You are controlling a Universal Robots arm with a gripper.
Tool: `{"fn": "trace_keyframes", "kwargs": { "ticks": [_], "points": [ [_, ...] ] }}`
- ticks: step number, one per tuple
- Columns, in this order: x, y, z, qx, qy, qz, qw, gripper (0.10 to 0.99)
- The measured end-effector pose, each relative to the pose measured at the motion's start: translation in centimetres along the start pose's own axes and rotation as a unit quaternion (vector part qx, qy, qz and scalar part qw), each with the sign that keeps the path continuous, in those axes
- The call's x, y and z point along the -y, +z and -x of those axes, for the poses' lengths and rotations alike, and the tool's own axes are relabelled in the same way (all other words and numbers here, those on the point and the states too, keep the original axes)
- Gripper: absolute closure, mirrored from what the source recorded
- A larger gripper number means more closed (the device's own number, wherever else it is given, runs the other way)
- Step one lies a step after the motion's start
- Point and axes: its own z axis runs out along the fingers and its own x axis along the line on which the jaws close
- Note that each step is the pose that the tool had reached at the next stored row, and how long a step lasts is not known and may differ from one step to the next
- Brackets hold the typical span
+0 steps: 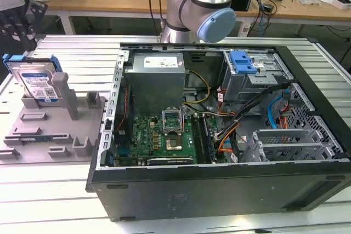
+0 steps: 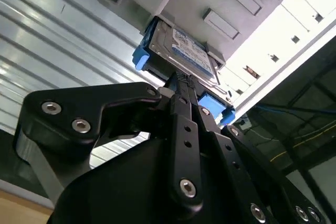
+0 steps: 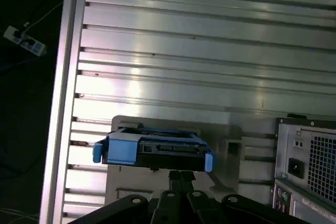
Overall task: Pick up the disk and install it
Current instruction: 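Pick up the disk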
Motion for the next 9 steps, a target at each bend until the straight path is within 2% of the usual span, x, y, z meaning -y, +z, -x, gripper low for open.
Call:
{"fn": "trace_keyframes", "kwargs": {
  "ticks": [2, 4, 7, 9],
  "points": [
    [0.01, 0.03, 0.02, -0.0011, -0.029, 0.0007, 0.9996, 0.98],
    [0.01, 0.02, 0.07, -0.0024, -0.054, 0.0013, 0.9986, 0.98],
    [0.02, 0.02, 0.12, -0.0037, -0.083, 0.002, 0.9965, 0.98],
    [0.02, 0.02, 0.16, -0.0046, -0.105, 0.0025, 0.9944, 0.98]
  ]
}}
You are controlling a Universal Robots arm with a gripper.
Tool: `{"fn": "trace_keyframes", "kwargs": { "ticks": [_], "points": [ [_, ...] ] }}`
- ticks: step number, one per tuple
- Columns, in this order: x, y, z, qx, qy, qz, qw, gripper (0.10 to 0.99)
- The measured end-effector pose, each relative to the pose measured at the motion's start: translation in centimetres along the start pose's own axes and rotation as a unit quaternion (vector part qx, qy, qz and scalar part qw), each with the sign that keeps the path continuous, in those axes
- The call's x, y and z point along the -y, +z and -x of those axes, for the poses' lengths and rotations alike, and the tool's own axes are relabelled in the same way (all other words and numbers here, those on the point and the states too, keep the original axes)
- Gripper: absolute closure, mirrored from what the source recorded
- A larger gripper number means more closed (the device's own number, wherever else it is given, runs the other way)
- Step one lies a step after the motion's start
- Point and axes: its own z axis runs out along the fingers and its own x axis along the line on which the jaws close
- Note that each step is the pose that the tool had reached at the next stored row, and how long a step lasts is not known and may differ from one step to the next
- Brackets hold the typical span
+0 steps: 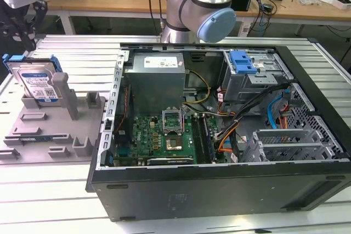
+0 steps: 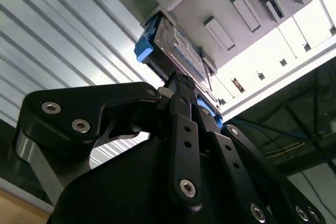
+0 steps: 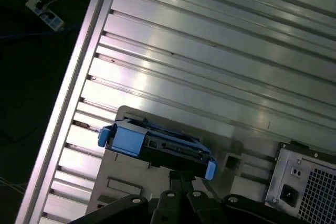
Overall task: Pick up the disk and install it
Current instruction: 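Pick up the disk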
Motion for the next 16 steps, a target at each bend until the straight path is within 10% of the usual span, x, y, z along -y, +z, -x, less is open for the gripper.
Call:
{"fn": "trace_keyframes", "kwargs": {
  "ticks": [7, 10, 13, 16],
  "points": [
    [0.04, 0.01, 0.1, -0.0034, -0.077, 0.0018, 0.997, 0.973],
    [0.05, 0.01, 0.15, -0.0048, -0.11, 0.0026, 0.9939, 0.792],
    [0.07, 0.01, 0.2, -0.0064, -0.146, 0.0034, 0.9893, 0.604],
    [0.1, 0.02, 0.27, -0.0081, -0.184, 0.0043, 0.9829, 0.604]
  ]
}}
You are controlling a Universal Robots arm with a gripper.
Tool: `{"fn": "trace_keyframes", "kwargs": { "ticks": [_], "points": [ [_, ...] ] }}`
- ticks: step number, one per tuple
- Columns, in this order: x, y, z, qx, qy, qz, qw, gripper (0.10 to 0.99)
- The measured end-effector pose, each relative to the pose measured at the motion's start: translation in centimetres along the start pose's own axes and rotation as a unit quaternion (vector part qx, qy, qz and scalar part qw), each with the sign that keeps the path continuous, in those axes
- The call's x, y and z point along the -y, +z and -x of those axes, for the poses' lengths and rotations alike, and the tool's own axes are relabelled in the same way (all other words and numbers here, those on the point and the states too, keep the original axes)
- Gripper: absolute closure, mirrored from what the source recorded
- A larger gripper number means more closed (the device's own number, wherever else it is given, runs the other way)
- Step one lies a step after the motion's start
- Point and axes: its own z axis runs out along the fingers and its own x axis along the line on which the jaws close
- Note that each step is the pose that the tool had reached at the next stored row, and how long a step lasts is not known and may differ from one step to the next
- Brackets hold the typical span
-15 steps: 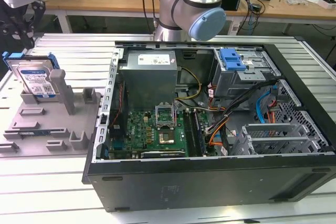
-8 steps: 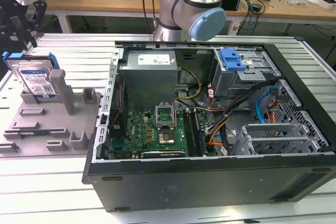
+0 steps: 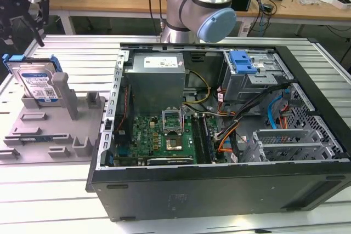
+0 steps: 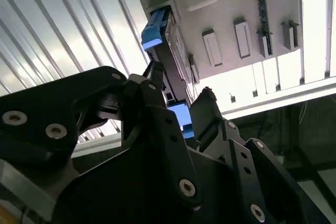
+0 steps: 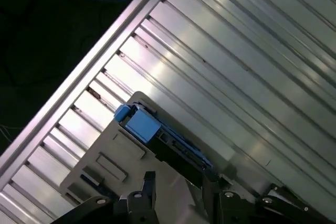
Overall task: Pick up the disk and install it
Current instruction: 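Pick up the disk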
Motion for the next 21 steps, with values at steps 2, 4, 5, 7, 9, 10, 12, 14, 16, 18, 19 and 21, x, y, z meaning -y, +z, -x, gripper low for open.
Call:
{"fn": "trace_keyframes", "kwargs": {
  "ticks": [2, 4, 5, 7, 9, 10, 12, 14, 16, 18, 19, 21],
  "points": [
    [0.01, 0.01, 0.01, -0.0012, -0.027, 0.0006, 0.9996, 0.604],
    [0.01, 0.03, 0.01, -0.0021, -0.046, 0.001, 0.9989, 0.604],
    [0.02, 0.03, 0.01, -0.0029, -0.055, 0.0008, 0.9985, 0.604],
    [0.02, 0.03, 0.01, -0.0056, -0.072, -0.0008, 0.9974, 0.604],
    [0.01, 0.04, 0.01, -0.0081, -0.088, -0.0024, 0.9961, 0.604],
    [0.01, 0.04, 0.01, -0.0101, -0.1, -0.0035, 0.9949, 0.604],
    [0.02, 0.06, 0.0, -0.0122, -0.121, -0.0049, 0.9925, 0.604],
    [0.01, 0.07, 0.0, -0.0123, -0.14, -0.0056, 0.99, 0.604],
    [0.01, 0.1, 0.01, -0.0121, -0.162, -0.0065, 0.9867, 0.604],
    [0.02, 0.12, 0.01, -0.0119, -0.179, -0.0072, 0.9838, 0.604],
    [0.02, 0.14, 0.01, -0.0117, -0.189, -0.0078, 0.9818, 0.604],
    [0.02, 0.16, 0.01, -0.0112, -0.206, -0.0091, 0.9784, 0.604]
  ]
}}
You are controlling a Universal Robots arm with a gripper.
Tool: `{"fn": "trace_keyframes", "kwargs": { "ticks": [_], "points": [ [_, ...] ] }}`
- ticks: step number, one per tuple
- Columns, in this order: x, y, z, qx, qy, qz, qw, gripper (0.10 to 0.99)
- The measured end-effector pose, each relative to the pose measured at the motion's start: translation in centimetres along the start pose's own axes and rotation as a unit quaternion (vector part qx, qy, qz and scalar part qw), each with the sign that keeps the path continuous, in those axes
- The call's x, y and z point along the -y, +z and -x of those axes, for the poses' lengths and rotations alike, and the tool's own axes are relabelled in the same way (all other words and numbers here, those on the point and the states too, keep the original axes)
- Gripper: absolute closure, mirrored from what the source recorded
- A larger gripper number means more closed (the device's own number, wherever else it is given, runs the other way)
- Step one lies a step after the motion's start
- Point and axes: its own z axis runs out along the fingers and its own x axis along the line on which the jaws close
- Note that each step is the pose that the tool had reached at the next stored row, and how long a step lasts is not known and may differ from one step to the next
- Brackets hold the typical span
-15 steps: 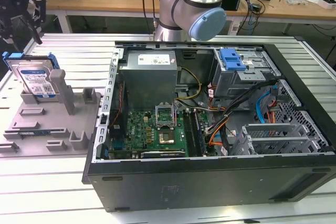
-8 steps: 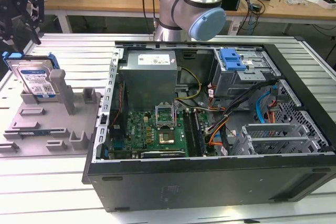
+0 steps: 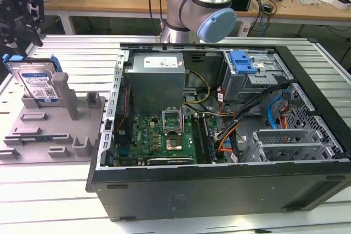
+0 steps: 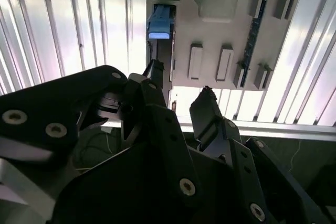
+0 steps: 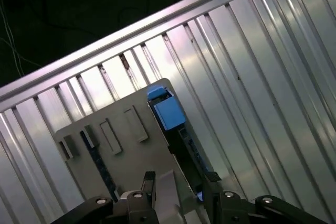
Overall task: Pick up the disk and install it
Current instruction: 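Pick up the disk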
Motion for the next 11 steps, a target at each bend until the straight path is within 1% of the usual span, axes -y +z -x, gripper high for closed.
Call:
{"fn": "trace_keyframes", "kwargs": {
  "ticks": [3, 5, 7, 8, 9, 11],
  "points": [
    [0.0, 0.03, 0.0, 0.0003, -0.026, -0.0022, 0.9997, 0.604],
    [0.0, 0.04, 0.0, 0.0005, -0.044, -0.0034, 0.999, 0.604],
    [0.0, 0.06, 0.0, 0.0004, -0.065, -0.0044, 0.9979, 0.604],
    [0.0, 0.08, 0.0, 0.0003, -0.074, -0.0048, 0.9972, 0.604],
    [0.0, 0.1, -0.01, 0.0, -0.091, -0.0055, 0.9958, 0.604],
    [0.0, 0.14, 0.02, -0.0001, -0.113, -0.0064, 0.9936, 0.604]
  ]
}}
